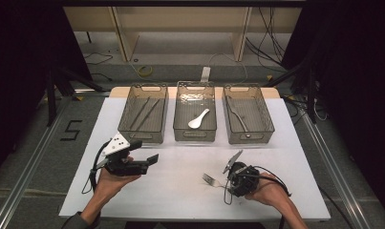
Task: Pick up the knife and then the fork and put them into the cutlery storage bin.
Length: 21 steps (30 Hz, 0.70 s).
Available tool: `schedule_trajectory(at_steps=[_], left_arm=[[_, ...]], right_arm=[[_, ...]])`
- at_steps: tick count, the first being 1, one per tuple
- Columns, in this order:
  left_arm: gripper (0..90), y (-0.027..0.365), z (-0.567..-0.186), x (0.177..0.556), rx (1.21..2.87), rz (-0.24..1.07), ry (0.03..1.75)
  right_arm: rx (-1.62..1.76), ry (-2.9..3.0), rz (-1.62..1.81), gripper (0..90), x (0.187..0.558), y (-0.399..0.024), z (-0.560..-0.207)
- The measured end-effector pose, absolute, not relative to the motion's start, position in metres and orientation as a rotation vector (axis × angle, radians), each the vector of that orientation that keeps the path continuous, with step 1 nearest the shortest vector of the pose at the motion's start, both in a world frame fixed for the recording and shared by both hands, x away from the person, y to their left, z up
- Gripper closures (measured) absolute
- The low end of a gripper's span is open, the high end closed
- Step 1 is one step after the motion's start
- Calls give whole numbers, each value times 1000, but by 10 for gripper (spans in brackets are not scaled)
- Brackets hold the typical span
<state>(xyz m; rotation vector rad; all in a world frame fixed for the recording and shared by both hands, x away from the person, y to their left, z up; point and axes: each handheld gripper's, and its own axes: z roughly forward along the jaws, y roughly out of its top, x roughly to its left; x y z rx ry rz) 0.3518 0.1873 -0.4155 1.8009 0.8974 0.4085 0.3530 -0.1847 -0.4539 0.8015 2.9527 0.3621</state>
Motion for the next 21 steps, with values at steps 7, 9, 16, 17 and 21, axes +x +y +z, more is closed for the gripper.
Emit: schedule_trajectory(at_steps=[7, 9, 16, 17, 21], left_arm=[[165, 187, -416, 352, 1802, 409, 898], [165, 187, -415, 352, 1801, 408, 898], [165, 187, -416, 352, 1802, 409, 900], [165, 187, -416, 352, 1802, 409, 899], [165, 187, -416, 352, 1801, 410, 901]], right_arm=[[768, 2959, 325, 764, 351, -181, -456], [768, 2953, 324, 780, 351, -179, -456], [769, 2970, 310, 823, 353, -178, -456], [756, 2977, 301, 829, 353, -178, -456], [742, 2985, 290, 844, 354, -176, -456]])
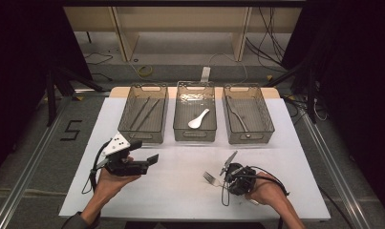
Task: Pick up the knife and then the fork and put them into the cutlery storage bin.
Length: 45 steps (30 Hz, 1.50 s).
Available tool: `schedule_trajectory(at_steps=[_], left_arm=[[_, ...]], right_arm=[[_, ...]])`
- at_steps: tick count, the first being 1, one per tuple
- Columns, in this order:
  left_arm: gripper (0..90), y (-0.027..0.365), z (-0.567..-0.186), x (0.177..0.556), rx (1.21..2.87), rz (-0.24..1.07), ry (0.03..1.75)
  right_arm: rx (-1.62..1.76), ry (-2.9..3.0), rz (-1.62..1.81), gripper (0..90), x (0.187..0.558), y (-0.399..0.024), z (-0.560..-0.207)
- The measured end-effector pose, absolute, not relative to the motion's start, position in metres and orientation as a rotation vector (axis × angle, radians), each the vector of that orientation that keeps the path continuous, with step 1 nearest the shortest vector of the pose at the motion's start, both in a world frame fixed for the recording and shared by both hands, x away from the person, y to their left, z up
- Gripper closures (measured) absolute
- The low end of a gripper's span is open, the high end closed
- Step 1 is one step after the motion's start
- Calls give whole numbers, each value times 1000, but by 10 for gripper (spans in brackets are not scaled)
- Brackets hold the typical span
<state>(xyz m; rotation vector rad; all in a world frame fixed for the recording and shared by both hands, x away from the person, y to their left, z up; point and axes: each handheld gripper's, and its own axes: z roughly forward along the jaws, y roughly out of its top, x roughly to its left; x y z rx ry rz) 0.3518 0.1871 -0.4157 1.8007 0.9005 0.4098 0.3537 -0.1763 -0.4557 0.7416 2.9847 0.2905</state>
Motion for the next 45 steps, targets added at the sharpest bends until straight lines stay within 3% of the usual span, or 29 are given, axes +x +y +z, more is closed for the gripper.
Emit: schedule_trajectory(at_steps=[45], left_arm=[[164, 189, -415, 352, 1773, 403, 902]], right_arm=[[884, 2779, 642, 851, 373, -220, -418]])
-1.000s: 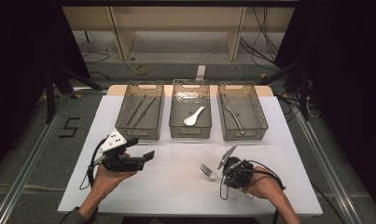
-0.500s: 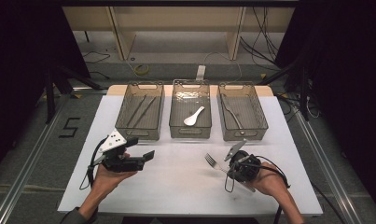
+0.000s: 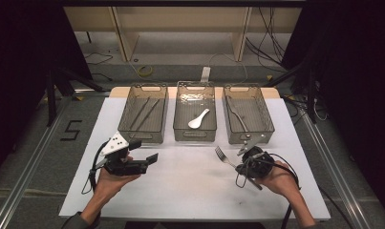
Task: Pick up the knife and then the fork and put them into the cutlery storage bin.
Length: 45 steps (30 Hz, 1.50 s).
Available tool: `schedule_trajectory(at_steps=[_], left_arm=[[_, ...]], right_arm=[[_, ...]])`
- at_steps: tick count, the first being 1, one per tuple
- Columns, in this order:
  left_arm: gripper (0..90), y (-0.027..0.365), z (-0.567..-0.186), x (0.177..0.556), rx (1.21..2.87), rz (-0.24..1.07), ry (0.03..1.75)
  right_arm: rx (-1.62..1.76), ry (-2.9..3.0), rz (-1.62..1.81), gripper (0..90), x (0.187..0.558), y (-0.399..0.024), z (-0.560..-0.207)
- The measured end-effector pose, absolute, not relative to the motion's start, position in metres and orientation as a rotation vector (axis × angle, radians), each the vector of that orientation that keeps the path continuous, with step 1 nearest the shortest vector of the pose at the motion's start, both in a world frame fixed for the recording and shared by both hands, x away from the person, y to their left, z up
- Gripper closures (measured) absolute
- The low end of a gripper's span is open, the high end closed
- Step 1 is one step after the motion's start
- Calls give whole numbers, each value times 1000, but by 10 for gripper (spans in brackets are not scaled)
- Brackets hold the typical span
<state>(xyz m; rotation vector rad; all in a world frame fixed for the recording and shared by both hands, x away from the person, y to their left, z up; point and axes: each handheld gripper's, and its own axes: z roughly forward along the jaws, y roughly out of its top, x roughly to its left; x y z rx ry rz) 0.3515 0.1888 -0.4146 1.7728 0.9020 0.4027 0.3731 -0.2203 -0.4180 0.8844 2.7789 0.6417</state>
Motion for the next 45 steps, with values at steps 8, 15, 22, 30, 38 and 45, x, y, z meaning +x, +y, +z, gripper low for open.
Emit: schedule_trajectory(at_steps=[8, 15, 22, 30, 38, 45], left_arm=[[162, 190, -414, 352, 1761, 400, 905], [162, 190, -414, 352, 1758, 399, 906], [162, 191, -414, 352, 1755, 401, 907], [162, 190, -414, 352, 1758, 404, 906], [162, 191, -414, 352, 1754, 404, 908], [162, 190, -414, 352, 1756, 404, 909]], right_arm=[[939, 2721, 712, 851, 387, -232, -405], [980, 2645, 783, 851, 405, -239, -389], [1016, 2589, 827, 850, 428, -242, -379], [1075, 2508, 847, 850, 451, -245, -367], [1128, 2460, 845, 851, 475, -246, -355], [1162, 2426, 853, 850, 490, -247, -349]])
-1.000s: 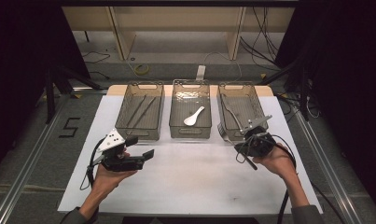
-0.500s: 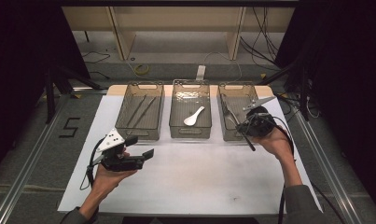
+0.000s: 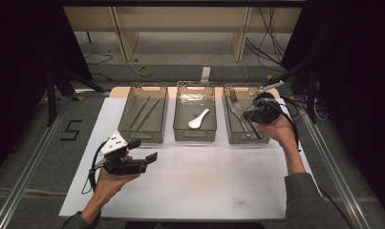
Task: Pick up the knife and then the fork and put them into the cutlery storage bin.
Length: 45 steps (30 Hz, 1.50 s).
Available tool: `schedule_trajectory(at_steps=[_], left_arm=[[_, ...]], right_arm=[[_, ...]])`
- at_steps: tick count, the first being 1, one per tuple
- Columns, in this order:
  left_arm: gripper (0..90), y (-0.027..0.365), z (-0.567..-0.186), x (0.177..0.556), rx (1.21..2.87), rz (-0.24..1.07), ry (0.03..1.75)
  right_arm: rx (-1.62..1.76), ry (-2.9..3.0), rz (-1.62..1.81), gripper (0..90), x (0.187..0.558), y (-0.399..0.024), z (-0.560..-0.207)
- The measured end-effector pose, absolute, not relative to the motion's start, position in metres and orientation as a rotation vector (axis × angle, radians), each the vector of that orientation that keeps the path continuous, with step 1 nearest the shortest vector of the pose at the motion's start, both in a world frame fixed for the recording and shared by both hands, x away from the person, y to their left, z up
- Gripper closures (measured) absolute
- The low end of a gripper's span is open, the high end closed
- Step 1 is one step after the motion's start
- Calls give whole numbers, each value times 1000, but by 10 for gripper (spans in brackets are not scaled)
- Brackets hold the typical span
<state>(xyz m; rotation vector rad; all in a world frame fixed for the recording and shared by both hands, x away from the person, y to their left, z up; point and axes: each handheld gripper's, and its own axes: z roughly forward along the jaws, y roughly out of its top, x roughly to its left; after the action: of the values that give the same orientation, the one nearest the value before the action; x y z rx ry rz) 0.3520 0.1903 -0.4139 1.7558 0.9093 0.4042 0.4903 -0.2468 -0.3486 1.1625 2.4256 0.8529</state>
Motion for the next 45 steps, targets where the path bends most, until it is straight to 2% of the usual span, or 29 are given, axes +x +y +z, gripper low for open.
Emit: schedule_trajectory(at_steps=[22, 33, 45], left_arm=[[162, 190, -414, 352, 1754, 406, 909], [162, 189, -414, 352, 1756, 405, 906], [162, 189, -413, 351, 1755, 404, 905]], right_arm=[[1293, 2313, 805, 850, 534, -253, -355], [1340, 2271, 808, 850, 541, -263, -361], [1350, 2282, 809, 849, 546, -253, -372]])
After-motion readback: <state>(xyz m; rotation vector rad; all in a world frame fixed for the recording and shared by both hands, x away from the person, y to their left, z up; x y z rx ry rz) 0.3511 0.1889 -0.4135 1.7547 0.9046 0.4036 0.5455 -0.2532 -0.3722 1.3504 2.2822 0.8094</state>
